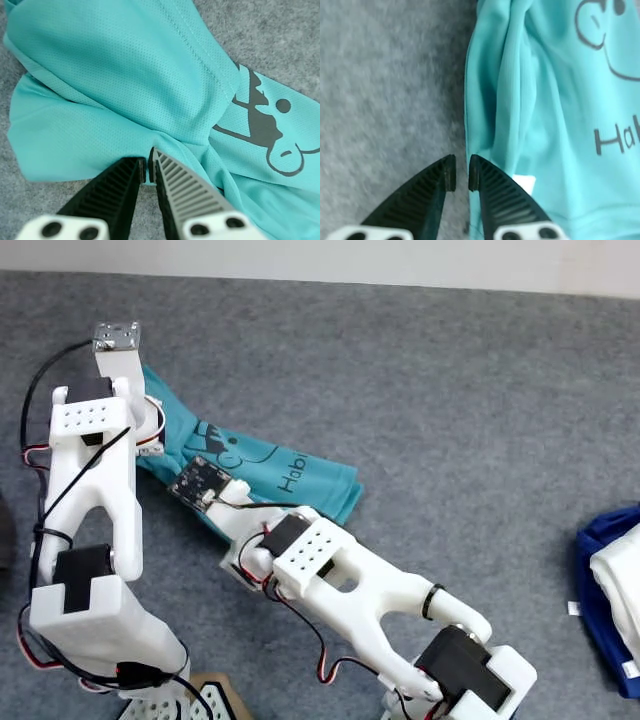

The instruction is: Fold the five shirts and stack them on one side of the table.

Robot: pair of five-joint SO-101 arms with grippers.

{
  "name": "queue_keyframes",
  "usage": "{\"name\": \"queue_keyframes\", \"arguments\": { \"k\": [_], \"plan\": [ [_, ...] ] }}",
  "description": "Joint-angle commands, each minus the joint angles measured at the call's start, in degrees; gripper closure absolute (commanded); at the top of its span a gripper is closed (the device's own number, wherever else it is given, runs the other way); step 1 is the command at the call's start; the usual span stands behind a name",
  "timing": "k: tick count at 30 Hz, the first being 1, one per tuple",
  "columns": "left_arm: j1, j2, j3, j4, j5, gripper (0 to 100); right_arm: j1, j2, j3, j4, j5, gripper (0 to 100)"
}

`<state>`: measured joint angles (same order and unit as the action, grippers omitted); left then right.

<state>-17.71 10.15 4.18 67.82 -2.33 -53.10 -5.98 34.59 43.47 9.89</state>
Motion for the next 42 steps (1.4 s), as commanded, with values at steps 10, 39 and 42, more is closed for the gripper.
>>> {"name": "queue_keyframes", "arguments": {
  "k": [10, 39, 42],
  "plan": [
    [0.3, -2.3, 0.0, -0.6, -0.8, 99, -0.2, -1.0, -0.5, 5.0, 6.2, 74.0],
    [0.3, -2.2, 0.2, -0.4, -0.8, 99, 3.3, -4.4, 8.1, 1.5, 11.3, 74.0],
    [0.2, -2.2, 1.3, -0.9, -0.8, 99, 2.5, -3.6, 8.7, 1.6, 11.2, 74.0]
  ]
}}
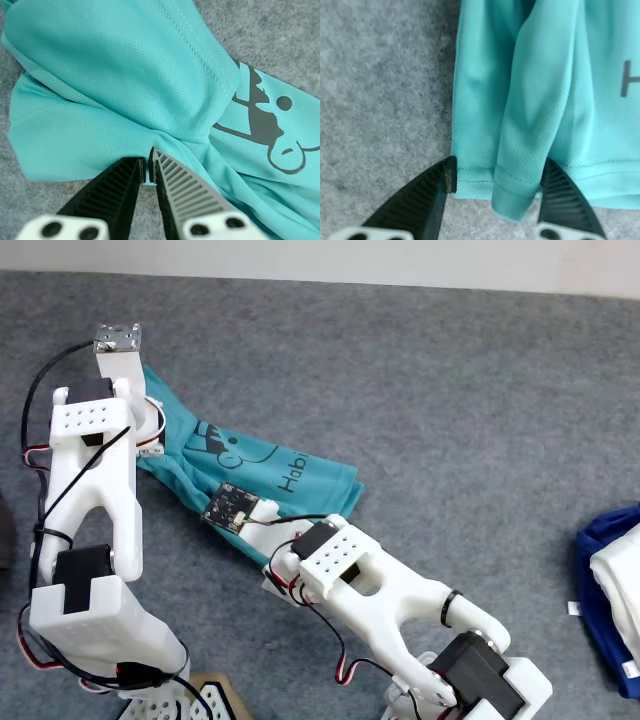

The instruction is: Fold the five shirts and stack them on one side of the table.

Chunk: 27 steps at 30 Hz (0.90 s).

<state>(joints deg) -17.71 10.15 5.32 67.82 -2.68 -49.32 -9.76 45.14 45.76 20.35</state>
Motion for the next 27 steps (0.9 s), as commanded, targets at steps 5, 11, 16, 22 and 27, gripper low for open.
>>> {"name": "queue_keyframes", "arguments": {
  "k": [5, 11, 16, 22, 27],
  "plan": [
    [0.2, -2.2, 0.5, -2.0, -0.4, 99, -3.6, 0.9, -0.5, -0.7, 0.6, 74.0],
    [0.2, -2.2, 0.5, -1.9, -0.4, 99, -5.7, 0.8, -0.1, -0.6, -2.0, 74.0],
    [0.2, -2.2, 0.5, -1.7, -0.4, 99, -4.4, 1.2, 0.0, -0.8, -1.7, 83.5],
    [0.2, -2.2, 0.5, -1.7, -0.4, 99, 2.6, 5.8, -0.6, -2.9, -1.8, 97.8],
    [0.2, -2.3, 1.0, -1.7, -0.4, 99, 3.2, 5.5, -1.1, -1.8, -1.8, 99.1]
  ]
}}
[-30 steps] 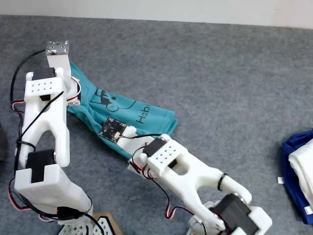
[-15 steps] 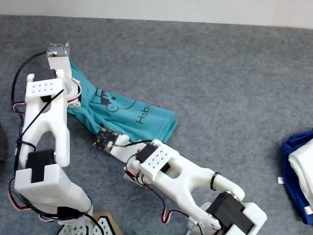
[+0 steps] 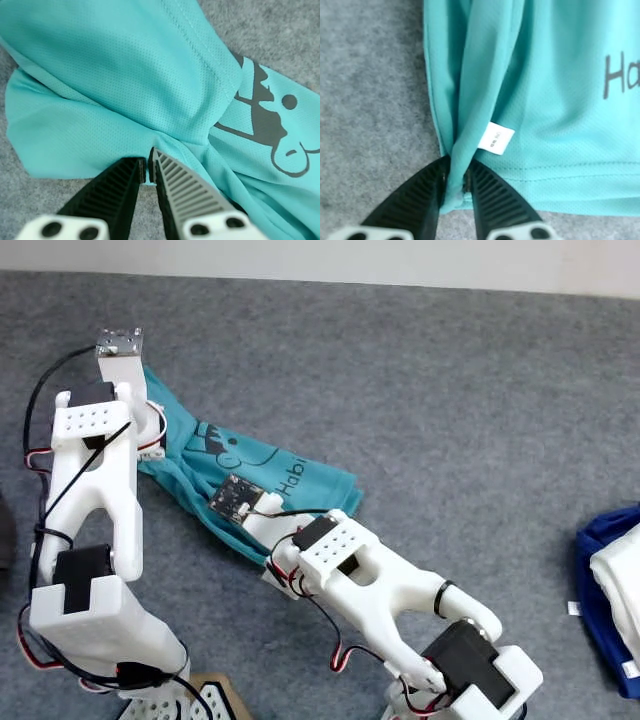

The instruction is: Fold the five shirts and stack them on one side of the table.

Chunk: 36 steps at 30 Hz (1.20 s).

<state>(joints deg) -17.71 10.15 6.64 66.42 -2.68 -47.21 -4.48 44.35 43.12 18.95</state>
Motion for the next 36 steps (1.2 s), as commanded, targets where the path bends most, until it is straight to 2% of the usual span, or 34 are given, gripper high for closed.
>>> {"name": "queue_keyframes", "arguments": {
  "k": [1, 13, 19, 23, 25, 29, 36],
  "plan": [
    [0.1, -2.3, -0.3, -0.3, -0.4, 99, 1.1, -0.3, -0.3, 0.9, -0.4, 99.1],
    [0.0, -3.0, -0.9, 5.8, -0.5, 99, -1.4, -10.3, 5.6, 14.2, 0.9, 99.1],
    [-1.5, -6.6, -0.7, 12.1, -0.7, 99, -1.4, -20.4, 14.9, 14.7, 2.8, 99.1],
    [-2.9, -12.4, -0.5, 17.2, -5.4, 99, -1.4, -28.1, 19.0, 15.0, 3.0, 98.3],
    [-2.9, -14.4, 0.0, 19.6, -6.7, 99, -1.4, -30.8, 20.1, 15.2, 2.9, 93.0],
    [-2.6, -16.6, 4.4, 20.2, -9.5, 99, -1.6, -33.5, 20.9, 16.7, 2.9, 73.5],
    [-2.8, -16.0, 9.1, 19.3, -13.3, 99, -0.1, -33.8, 15.5, 19.0, 2.9, 76.0]
  ]
}}
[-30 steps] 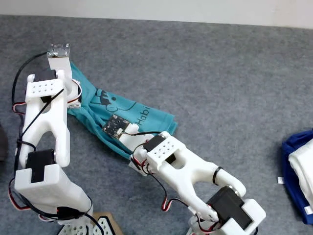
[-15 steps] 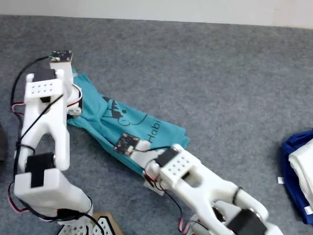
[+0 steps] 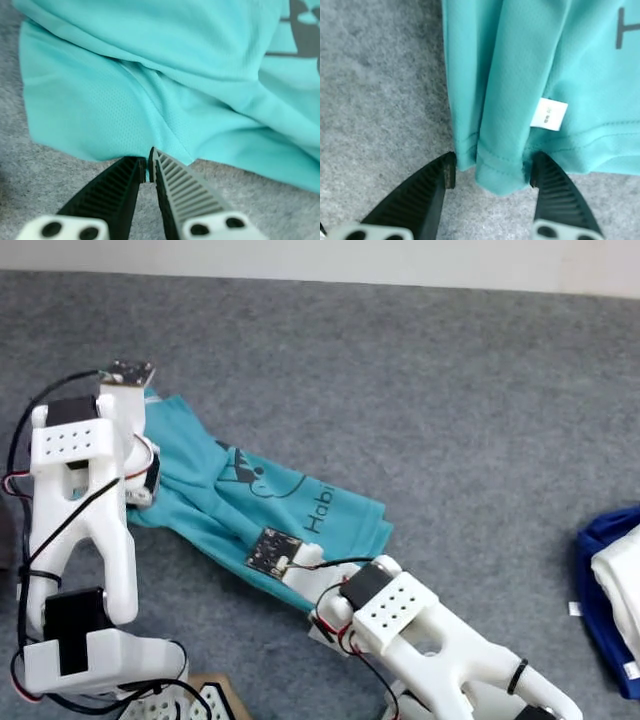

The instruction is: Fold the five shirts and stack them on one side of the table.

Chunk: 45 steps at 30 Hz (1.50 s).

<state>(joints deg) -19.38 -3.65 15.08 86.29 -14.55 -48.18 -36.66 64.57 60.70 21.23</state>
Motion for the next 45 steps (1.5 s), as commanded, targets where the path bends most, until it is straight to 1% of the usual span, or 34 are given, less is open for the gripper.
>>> {"name": "queue_keyframes", "arguments": {
  "k": [1, 4, 6, 8, 11, 13, 14, 17, 21, 24, 26, 31, 34, 38, 41, 43, 45],
  "plan": [
    [-1.1, -2.2, 1.5, -1.6, -1.4, 99, 1.5, -1.7, -6.2, 1.8, 0.4, 76.8],
    [-1.1, -2.2, 4.7, -4.7, -1.4, 99, 3.6, -1.6, -11.7, 3.3, 0.2, 81.4],
    [-1.2, -2.2, 6.9, -6.3, -1.4, 99, 3.6, -1.5, -15.6, 3.8, -0.4, 84.3],
    [-1.3, -2.2, 8.9, -8.0, -1.4, 99, 2.5, -1.1, -19.1, 3.0, -4.7, 86.8],
    [-1.3, -2.3, 11.8, -10.0, -1.4, 99, 0.7, -1.2, -22.2, -2.8, -10.5, 93.6],
    [-1.3, -2.3, 13.3, -10.9, -1.4, 99, -0.7, -1.1, -21.7, -8.0, -12.4, 98.7],
    [-1.3, -2.3, 14.0, -11.3, -1.4, 99, -1.6, -1.1, -20.3, -11.2, -12.3, 99.5],
    [-1.3, -2.3, 15.9, -11.5, -1.7, 99, -4.1, -1.1, -13.9, -20.5, -12.3, 98.7],
    [-2.2, -2.9, 17.0, -11.1, -6.0, 99, -6.8, -1.1, -5.9, -28.2, -11.6, 98.2],
    [-4.6, -2.9, 15.5, -11.1, -6.2, 99, -7.3, -1.1, -3.0, -28.9, -7.8, 98.2],
    [-6.5, -2.9, 13.6, -11.1, -6.2, 97, -7.3, -1.1, -2.9, -28.9, -7.5, 98.2],
    [-9.0, -2.9, 9.2, -11.1, -6.2, 85, -7.2, -1.0, -2.7, -28.9, -7.5, 98.2],
    [-8.7, -2.9, 8.7, -10.8, -6.1, 81, -7.2, 0.7, -2.7, -28.9, -7.5, 98.2],
    [-6.8, -3.0, 8.6, -8.1, -6.1, 80, -7.0, 7.6, -5.2, -28.8, -7.5, 98.2],
    [-7.4, -3.0, 8.5, -7.8, -6.2, 80, -7.0, 13.8, -8.1, -28.6, -7.5, 98.2],
    [-10.3, -3.0, 7.8, -8.3, -6.2, 80, -7.0, 17.2, -9.5, -28.6, -7.5, 98.2],
    [-14.8, -3.7, 5.7, -8.3, -6.2, 80, -7.0, 19.4, -10.3, -28.6, -7.5, 98.2]
  ]
}}
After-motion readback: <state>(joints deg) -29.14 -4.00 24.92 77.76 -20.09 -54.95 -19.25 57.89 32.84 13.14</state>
